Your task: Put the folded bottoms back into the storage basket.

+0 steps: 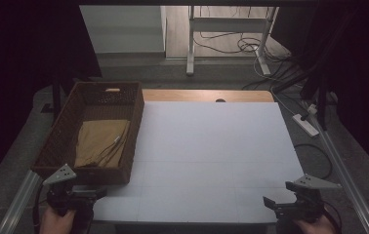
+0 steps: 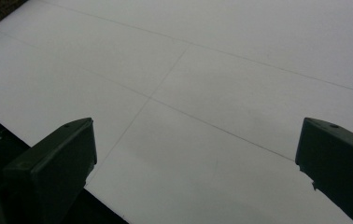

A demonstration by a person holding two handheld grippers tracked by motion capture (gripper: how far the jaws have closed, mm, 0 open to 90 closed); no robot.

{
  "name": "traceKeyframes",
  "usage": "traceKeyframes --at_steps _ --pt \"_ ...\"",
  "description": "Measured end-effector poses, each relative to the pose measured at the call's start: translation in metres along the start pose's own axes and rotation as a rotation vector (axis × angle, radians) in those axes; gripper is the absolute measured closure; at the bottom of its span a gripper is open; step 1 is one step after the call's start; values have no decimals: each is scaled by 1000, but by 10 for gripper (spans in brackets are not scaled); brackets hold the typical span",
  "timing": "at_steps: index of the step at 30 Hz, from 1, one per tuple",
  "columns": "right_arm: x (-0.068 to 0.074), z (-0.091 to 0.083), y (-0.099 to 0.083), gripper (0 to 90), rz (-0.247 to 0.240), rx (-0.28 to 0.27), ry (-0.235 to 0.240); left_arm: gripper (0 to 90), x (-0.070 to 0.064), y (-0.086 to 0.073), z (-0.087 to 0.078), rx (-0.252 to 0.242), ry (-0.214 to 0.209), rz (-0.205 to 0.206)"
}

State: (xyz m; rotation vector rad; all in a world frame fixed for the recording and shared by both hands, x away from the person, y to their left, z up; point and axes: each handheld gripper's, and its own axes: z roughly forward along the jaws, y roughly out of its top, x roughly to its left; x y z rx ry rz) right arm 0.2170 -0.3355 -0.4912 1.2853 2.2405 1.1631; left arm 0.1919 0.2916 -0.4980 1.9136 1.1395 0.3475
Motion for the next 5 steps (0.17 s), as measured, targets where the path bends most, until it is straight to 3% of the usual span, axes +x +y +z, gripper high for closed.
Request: traceKeyframes --at_steps 5 --pt "-1 1 0 0 9 6 0 0 0 1 0 -1 0 -3"
